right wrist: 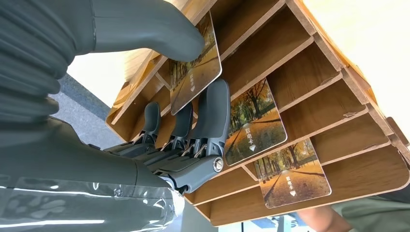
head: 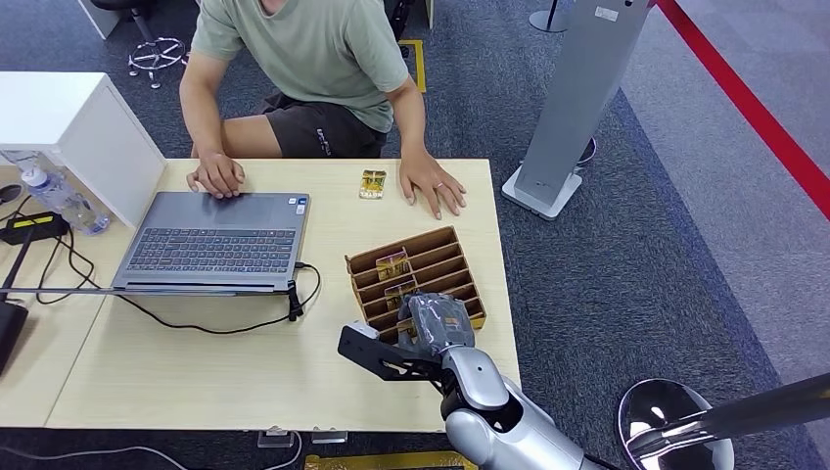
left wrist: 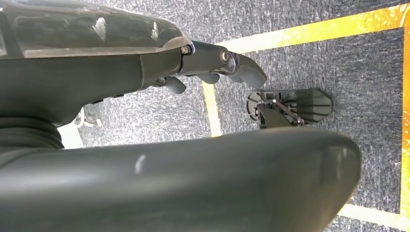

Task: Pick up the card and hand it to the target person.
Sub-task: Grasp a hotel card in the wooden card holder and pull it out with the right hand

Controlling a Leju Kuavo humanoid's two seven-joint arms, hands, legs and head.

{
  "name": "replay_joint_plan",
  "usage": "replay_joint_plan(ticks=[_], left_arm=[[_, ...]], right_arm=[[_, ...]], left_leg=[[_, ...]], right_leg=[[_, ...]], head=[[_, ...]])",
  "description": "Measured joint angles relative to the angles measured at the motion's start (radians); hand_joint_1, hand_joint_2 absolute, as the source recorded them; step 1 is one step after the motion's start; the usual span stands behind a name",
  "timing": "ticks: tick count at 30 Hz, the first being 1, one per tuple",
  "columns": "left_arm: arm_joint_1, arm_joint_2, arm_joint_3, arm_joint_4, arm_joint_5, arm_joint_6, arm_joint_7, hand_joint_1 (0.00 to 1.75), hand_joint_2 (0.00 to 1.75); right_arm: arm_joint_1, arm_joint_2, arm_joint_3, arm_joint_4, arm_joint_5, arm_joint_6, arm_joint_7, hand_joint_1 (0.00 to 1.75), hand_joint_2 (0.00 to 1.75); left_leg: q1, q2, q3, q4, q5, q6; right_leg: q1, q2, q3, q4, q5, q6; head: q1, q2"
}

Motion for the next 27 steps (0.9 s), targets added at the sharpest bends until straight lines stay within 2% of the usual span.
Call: replay_joint_plan(ticks=[5, 10, 15, 19, 27], left_arm=[[0.0, -0.001, 0.0, 0.0, 0.0, 0.014, -0.009, 0.0, 0.0], [0.0, -0.005, 0.0, 0.0, 0.0, 0.019, -0.016, 0.0, 0.0], [0.0, -0.007, 0.0, 0.0, 0.0, 0.019, -0.017, 0.0, 0.0], [0.0, -0.008, 0.0, 0.0, 0.0, 0.019, -0.017, 0.0, 0.0], [0.0, -0.008, 0.0, 0.0, -0.025, 0.006, -0.017, 0.0, 0.0]], right_arm=[[0.0, 0.0, 0.0, 0.0, -0.001, 0.002, 0.0, 1.05, 1.75], [0.002, 0.0, 0.001, -0.001, -0.002, 0.003, 0.003, 1.32, 1.75], [0.001, 0.0, 0.001, -0.002, -0.002, 0.005, 0.003, 1.34, 1.75], [0.001, 0.0, 0.001, -0.004, -0.002, 0.007, 0.003, 1.44, 1.75], [0.001, 0.0, 0.001, -0.007, -0.003, 0.014, 0.003, 1.43, 1.75]], left_leg=[[0.0, 0.0, 0.0, 0.0, 0.0, 0.0], [0.0, 0.0, 0.0, 0.0, 0.0, 0.0], [0.0, 0.0, 0.0, 0.0, 0.0, 0.0], [0.0, 0.0, 0.0, 0.0, 0.0, 0.0], [0.0, 0.0, 0.0, 0.0, 0.0, 0.0]], right_leg=[[0.0, 0.0, 0.0, 0.0, 0.0, 0.0], [0.0, 0.0, 0.0, 0.0, 0.0, 0.0], [0.0, 0.0, 0.0, 0.0, 0.0, 0.0], [0.0, 0.0, 0.0, 0.0, 0.0, 0.0], [0.0, 0.0, 0.0, 0.0, 0.0, 0.0]], head=[[0.0, 0.0], [0.0, 0.0], [0.0, 0.0], [0.0, 0.0], [0.0, 0.0]])
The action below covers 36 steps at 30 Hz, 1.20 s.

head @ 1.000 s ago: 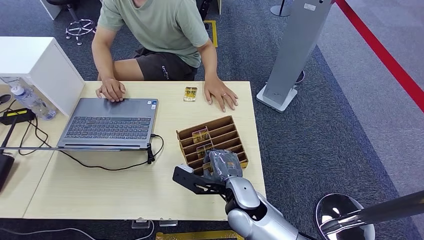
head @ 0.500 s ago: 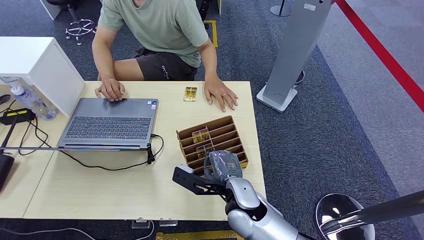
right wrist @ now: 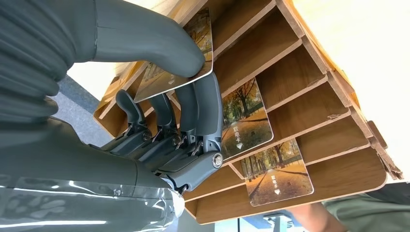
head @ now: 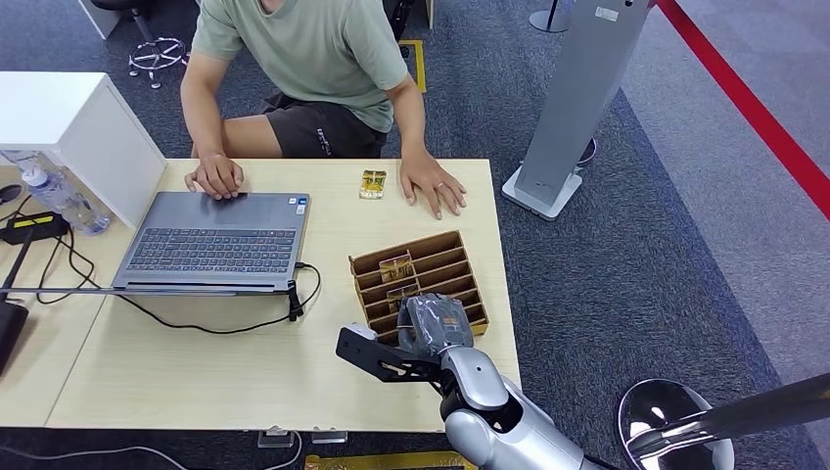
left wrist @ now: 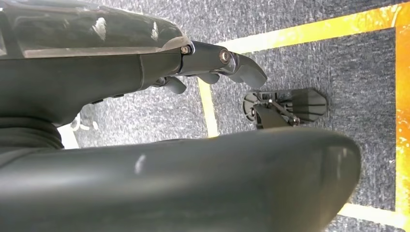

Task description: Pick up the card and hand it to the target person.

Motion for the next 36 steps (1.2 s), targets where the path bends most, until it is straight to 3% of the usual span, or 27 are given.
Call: replay_joint_plan(ticks=[12, 19, 29, 36], left_arm=[[0.0, 0.0, 0.0, 0.0, 0.004, 0.004, -0.006, 0.0, 0.0], [0.001, 0.0, 0.0, 0.0, 0.004, 0.0, -0.017, 0.0, 0.0], [0.001, 0.0, 0.0, 0.0, -0.006, -0.008, -0.039, 0.0, 0.0], [-0.001, 0.0, 0.0, 0.0, -0.034, -0.024, -0.04, 0.0, 0.0]], right_arm=[[0.001, -0.002, -0.001, -0.022, 0.01, -0.022, -0.009, 1.43, 1.75], [-0.01, -0.015, -0.012, -0.093, 0.038, -0.084, -0.094, 1.43, 1.75], [-0.159, -0.027, -0.026, -0.19, 0.034, -0.118, -0.199, 1.43, 1.75], [-0.297, 0.02, -0.019, -0.067, 0.05, -0.206, -0.286, 1.43, 1.75]], left_leg=[[0.0, 0.0, 0.0, 0.0, 0.0, 0.0], [0.0, 0.0, 0.0, 0.0, 0.0, 0.0], [0.0, 0.0, 0.0, 0.0, 0.0, 0.0], [0.0, 0.0, 0.0, 0.0, 0.0, 0.0]], right_leg=[[0.0, 0.0, 0.0, 0.0, 0.0, 0.0], [0.0, 0.0, 0.0, 0.0, 0.0, 0.0], [0.0, 0.0, 0.001, 0.0, 0.0, 0.0], [0.0, 0.0, 0.0, 0.001, 0.0, 0.0]], head=[[0.0, 0.0], [0.0, 0.0], [0.0, 0.0], [-0.001, 0.0]])
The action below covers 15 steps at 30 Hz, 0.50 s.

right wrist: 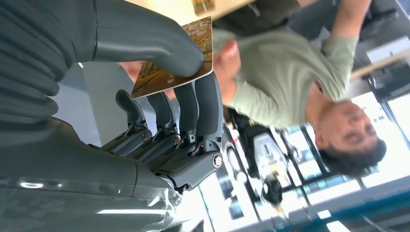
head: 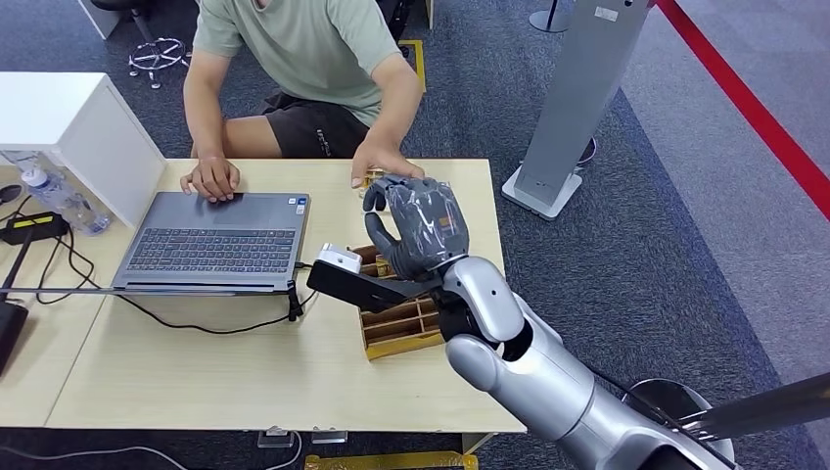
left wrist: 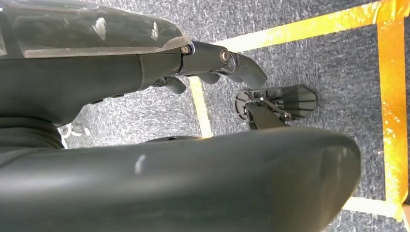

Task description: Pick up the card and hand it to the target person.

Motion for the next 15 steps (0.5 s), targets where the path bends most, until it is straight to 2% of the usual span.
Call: replay_joint_plan(ticks=[4, 14, 15], left_arm=[[-0.002, 0.0, 0.0, 0.0, -0.011, -0.013, 0.0, 0.0, 0.0], [-0.006, 0.001, -0.001, 0.0, -0.025, -0.02, 0.007, 0.0, 0.0], [-0.007, 0.001, -0.001, 0.0, -0.026, -0.021, 0.009, 0.0, 0.0]], right_arm=[[-0.068, 0.045, 0.006, 0.131, 0.047, -0.075, -0.038, 1.43, 1.75], [-0.134, 0.139, 0.025, 0.362, 0.121, -0.15, -0.043, 1.43, 1.75], [-0.139, 0.146, 0.027, 0.384, 0.126, -0.155, -0.041, 1.07, 1.75]], left_leg=[[0.0, 0.0, 0.0, 0.0, 0.0, 0.0], [0.0, 0.0, 0.0, 0.0, 0.0, 0.0], [0.0, 0.0, 0.0, 0.0, 0.0, 0.0]], right_leg=[[0.0, -0.001, 0.0, 0.0, 0.0, 0.0], [0.0, -0.001, 0.0, 0.0, 0.0, 0.0], [0.0, -0.001, 0.0, 0.0, 0.0, 0.0]], head=[[0.0, 0.0], [0.0, 0.0], [0.0, 0.0]])
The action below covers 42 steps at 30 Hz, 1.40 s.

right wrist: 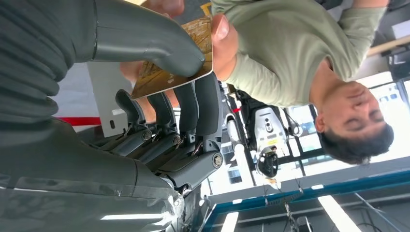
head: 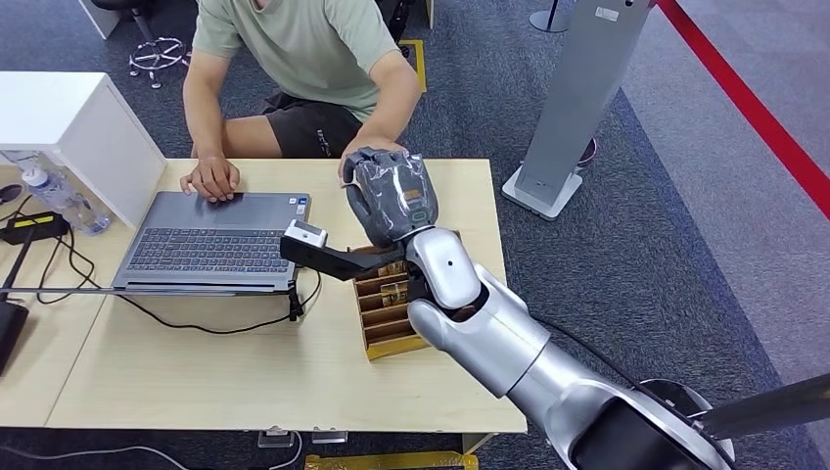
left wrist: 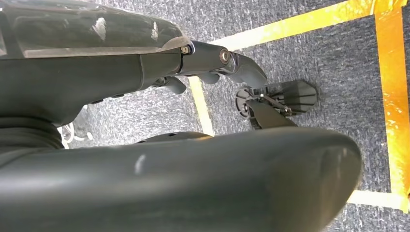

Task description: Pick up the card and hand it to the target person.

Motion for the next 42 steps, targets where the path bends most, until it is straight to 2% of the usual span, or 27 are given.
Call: replay_joint_plan(ticks=[3, 16, 20, 24, 31, 42], left_arm=[[-0.003, 0.0, 0.0, 0.0, -0.005, -0.003, 0.005, 0.0, 0.0], [-0.009, 0.005, -0.016, 0.001, -0.02, -0.007, 0.011, 0.0, 0.0], [-0.006, 0.006, -0.016, 0.002, -0.011, -0.005, 0.01, 0.0, 0.0], [0.001, 0.009, -0.015, 0.003, 0.003, 0.001, 0.008, 0.0, 0.0], [0.009, 0.017, -0.014, 0.006, 0.026, 0.004, 0.009, 0.0, 0.0], [0.012, 0.022, 0.002, 0.009, 0.051, 0.005, 0.001, 0.0, 0.0]], right_arm=[[-0.007, 0.014, 0.002, 0.046, 0.005, -0.012, 0.002, 0.0, 1.75], [-0.011, 0.023, 0.001, 0.122, -0.032, -0.031, 0.016, 0.0, 1.75], [0.006, 0.009, -0.006, 0.084, -0.074, -0.037, 0.028, 0.0, 1.75], [0.07, -0.03, -0.035, -0.021, -0.166, -0.049, 0.018, 0.0, 1.75], [0.264, -0.126, -0.098, -0.27, -0.439, -0.038, -0.101, 0.0, 1.75], [0.51, -0.238, -0.18, -0.499, -0.708, 0.043, -0.327, 0.0, 1.75]], left_leg=[[0.0, 0.0, 0.0, 0.0, 0.0, 0.0], [0.0, 0.0, 0.0, 0.0, 0.0, 0.0], [0.0, 0.0, 0.001, 0.0, 0.0, 0.0], [0.0, 0.0, 0.001, 0.0, 0.0, 0.0], [0.0, 0.001, 0.001, 0.0, -0.001, 0.0], [0.0, 0.001, 0.001, 0.0, -0.001, 0.0]], right_leg=[[0.0, 0.0, 0.0, 0.0, 0.0, 0.0], [0.0, 0.0, 0.0, 0.0, 0.0, 0.0], [0.0, 0.001, 0.0, 0.0, 0.0, 0.0], [0.0, 0.001, -0.001, 0.0, 0.0, 0.0], [0.0, 0.001, -0.001, -0.001, 0.0, 0.0], [0.0, 0.002, 0.0, -0.001, 0.0, 0.0]], head=[[0.0, 0.0], [0.0, 0.0], [0.0, 0.0], [0.0, 0.0], [0.001, 0.0], [0.0, 0.0]])
